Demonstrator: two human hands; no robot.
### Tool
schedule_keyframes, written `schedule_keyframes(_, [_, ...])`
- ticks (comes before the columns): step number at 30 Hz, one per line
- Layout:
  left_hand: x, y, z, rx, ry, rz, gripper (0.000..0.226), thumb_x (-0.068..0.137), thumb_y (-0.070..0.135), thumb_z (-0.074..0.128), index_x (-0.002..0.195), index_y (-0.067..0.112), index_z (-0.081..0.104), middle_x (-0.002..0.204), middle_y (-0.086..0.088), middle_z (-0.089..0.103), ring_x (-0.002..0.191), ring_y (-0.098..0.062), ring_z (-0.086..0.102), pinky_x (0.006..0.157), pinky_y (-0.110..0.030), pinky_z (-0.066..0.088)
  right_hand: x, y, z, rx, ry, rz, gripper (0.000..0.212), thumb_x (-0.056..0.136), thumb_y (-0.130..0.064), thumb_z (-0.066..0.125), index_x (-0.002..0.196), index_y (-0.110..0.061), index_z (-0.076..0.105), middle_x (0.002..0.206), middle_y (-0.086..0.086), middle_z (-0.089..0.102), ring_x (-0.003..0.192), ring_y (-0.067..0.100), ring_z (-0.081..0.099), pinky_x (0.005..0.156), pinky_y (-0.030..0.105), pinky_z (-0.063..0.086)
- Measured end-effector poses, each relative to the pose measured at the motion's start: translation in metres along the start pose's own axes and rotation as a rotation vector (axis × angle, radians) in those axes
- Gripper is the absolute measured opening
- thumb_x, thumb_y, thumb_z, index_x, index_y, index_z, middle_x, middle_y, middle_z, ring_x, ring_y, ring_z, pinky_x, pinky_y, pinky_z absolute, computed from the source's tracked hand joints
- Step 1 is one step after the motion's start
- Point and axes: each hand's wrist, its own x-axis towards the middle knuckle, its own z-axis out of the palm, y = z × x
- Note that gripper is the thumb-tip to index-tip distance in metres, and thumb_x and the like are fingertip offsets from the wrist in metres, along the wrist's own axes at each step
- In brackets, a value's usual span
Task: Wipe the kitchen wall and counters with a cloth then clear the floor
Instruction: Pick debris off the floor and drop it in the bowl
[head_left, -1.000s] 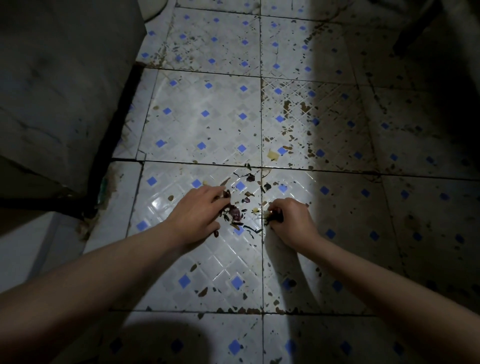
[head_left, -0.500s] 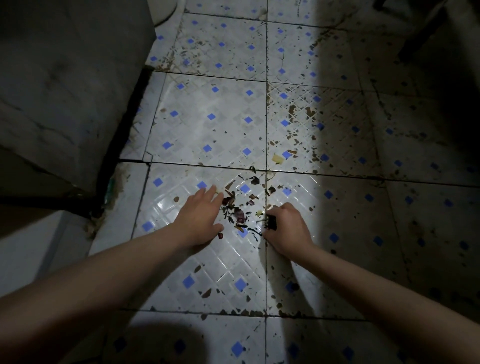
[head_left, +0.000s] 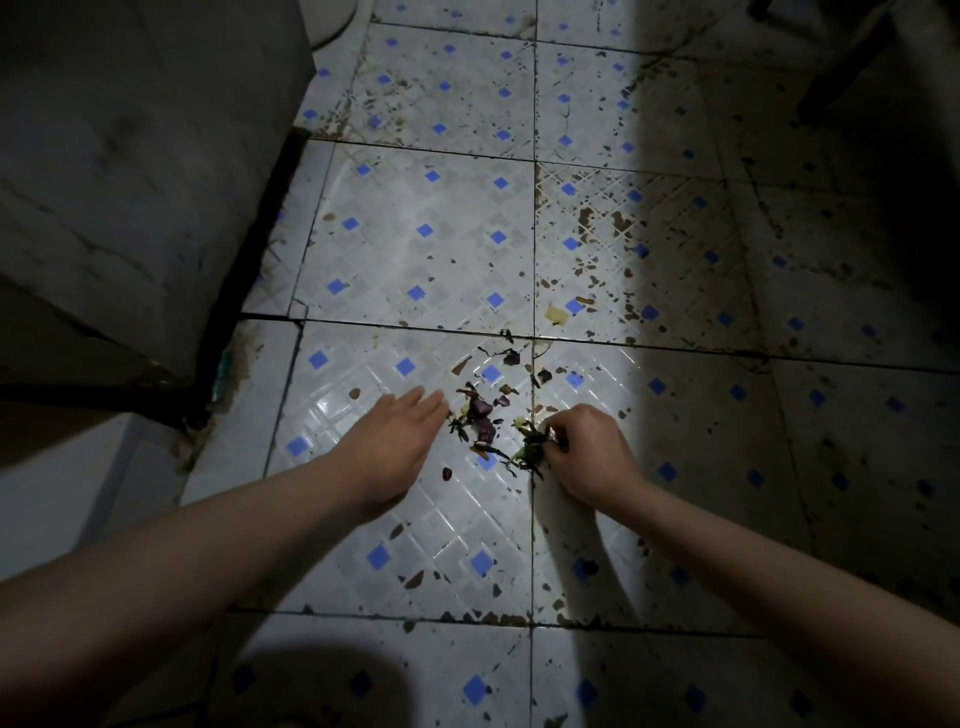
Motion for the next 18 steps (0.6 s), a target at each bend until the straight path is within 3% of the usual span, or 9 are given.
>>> schedule_keyframes(6, [-0.007, 0.022, 0.012, -0.034, -0.069, 0.177, 0.061, 0.099, 0.011, 0.029, 0.150, 0.016, -0.003, 0.159, -0.005, -0.004, 0.146, -0.021, 0.002, 0.117, -0.035, 0.009, -0.010, -0.010, 0.006, -0.020, -0.064, -0.161, 0.023, 0.082, -0.004, 0.054, 0.100, -0.005, 0.068, 0.099, 0.008, 0.064, 0.095, 0.022, 0.056, 0.083, 0.035, 0.048])
schedule_keyframes(11, [-0.009, 0.010, 0.010, 0.008, -0.029, 0.062, 0.068, 0.097, 0.008, 0.032, 0.148, 0.015, -0.012, 0.157, -0.008, -0.015, 0.146, -0.023, -0.006, 0.116, -0.036, 0.000, -0.006, -0.007, -0.004, -0.029, -0.048, -0.153, 0.013, 0.084, -0.003, 0.052, 0.073, -0.009, 0.055, 0.081, 0.003, 0.055, 0.079, 0.019, 0.050, 0.071, 0.035, 0.049])
schedule_keyframes(14, [-0.015, 0.005, 0.006, 0.035, -0.082, -0.030, 0.064, 0.099, 0.017, 0.028, 0.148, 0.010, -0.013, 0.157, -0.013, -0.013, 0.146, -0.025, -0.006, 0.117, -0.038, 0.002, -0.005, -0.006, -0.002, -0.064, -0.035, -0.096, 0.010, 0.084, -0.005, 0.053, 0.075, -0.010, 0.055, 0.081, 0.002, 0.056, 0.079, 0.018, 0.050, 0.067, 0.033, 0.047])
schedule_keyframes(18, [-0.024, 0.013, 0.005, 0.017, -0.133, 0.051, 0.061, 0.100, 0.019, 0.025, 0.148, 0.011, -0.012, 0.158, -0.011, -0.010, 0.146, -0.023, -0.005, 0.117, -0.036, 0.001, -0.011, -0.009, 0.003, -0.074, -0.061, -0.082, 0.013, 0.085, -0.007, 0.053, 0.091, -0.010, 0.064, 0.094, 0.003, 0.060, 0.089, 0.021, 0.056, 0.076, 0.038, 0.053])
